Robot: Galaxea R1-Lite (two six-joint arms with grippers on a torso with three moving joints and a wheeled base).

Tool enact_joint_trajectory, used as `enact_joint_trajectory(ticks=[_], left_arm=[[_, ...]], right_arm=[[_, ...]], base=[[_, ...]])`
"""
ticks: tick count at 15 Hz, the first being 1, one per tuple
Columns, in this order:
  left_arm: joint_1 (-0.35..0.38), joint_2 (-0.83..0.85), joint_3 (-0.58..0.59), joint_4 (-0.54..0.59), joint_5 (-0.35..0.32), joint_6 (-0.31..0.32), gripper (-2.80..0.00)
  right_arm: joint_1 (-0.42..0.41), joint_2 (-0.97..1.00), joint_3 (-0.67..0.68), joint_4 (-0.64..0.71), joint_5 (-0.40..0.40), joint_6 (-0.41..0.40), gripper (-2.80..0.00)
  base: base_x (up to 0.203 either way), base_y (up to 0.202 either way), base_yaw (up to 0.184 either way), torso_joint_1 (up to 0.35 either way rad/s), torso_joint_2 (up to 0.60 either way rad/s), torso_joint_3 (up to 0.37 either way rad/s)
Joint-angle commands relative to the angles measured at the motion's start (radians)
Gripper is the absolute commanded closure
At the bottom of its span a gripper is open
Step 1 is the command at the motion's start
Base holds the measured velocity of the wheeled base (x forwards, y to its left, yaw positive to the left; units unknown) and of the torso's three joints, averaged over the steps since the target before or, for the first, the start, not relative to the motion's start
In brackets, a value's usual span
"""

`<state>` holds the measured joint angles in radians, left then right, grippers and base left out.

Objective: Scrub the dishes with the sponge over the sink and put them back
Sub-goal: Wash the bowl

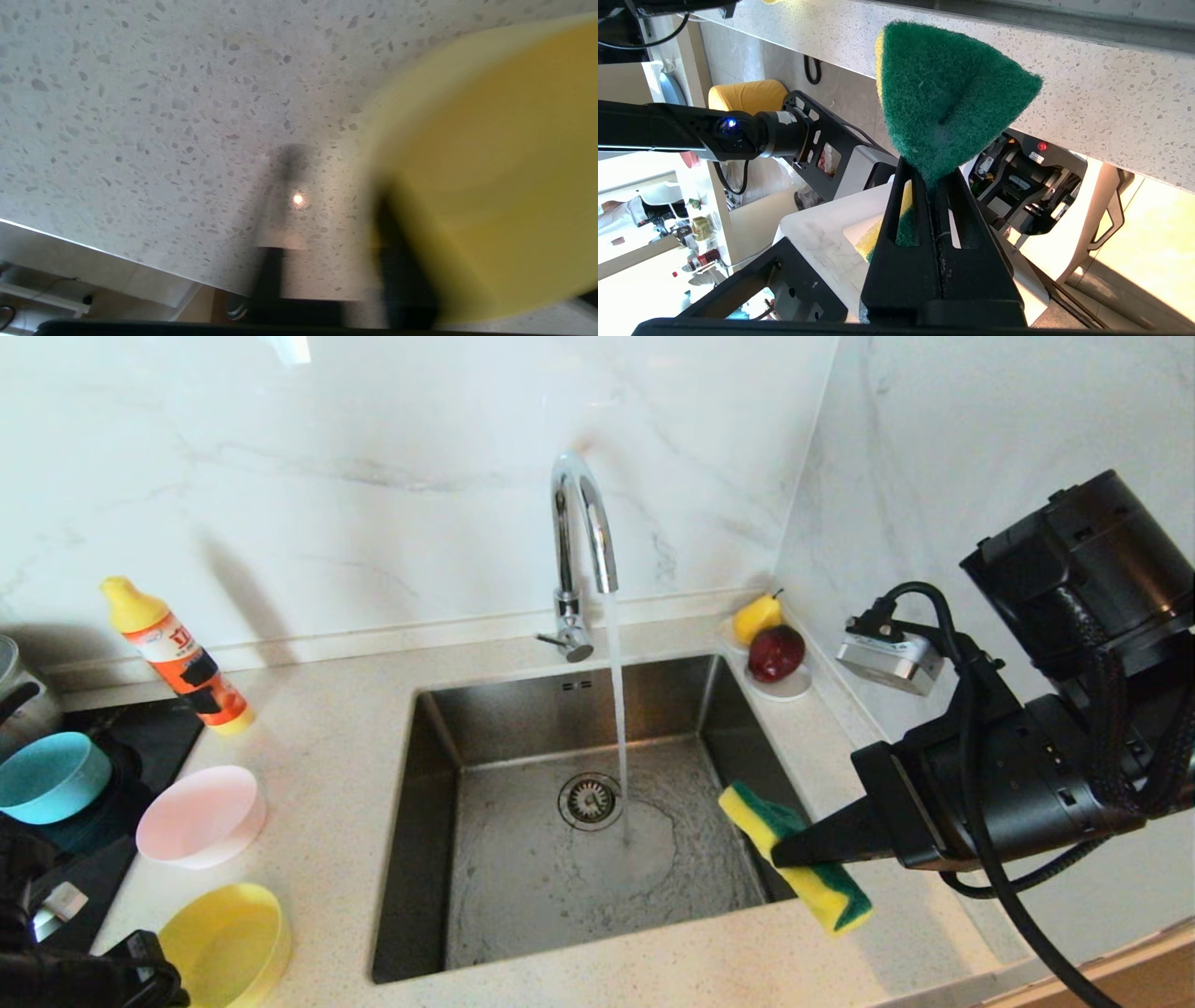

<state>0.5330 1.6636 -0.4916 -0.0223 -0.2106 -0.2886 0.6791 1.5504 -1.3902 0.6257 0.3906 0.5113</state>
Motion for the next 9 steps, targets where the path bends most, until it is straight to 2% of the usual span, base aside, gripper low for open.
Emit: enact_joint_trajectory(ticks=[1,7,9], left_arm=[[0.001,-0.025,-0.023,0.028,0.000,-0.013,0.00],[-0.031,-0.150,-0.048,0.150,-0.014,-0.036,0.00],[-0.044,-0.230,-0.083,0.237,-0.049,-0.037,0.00]], right_arm=[[0.004,-0.003,0.000,0.003,0.004,0.003,0.00],[0.010,-0.004,0.002,0.005,0.004,0.003,0.00],[0.008,-0.004,0.003,0.005,0.004,0.003,0.00]], base=[[0.000,0.000,0.000,0.000,0.00,0.000],[0.000,0.000,0.000,0.000,0.00,0.000],[0.000,0.000,0.000,0.000,0.00,0.000]])
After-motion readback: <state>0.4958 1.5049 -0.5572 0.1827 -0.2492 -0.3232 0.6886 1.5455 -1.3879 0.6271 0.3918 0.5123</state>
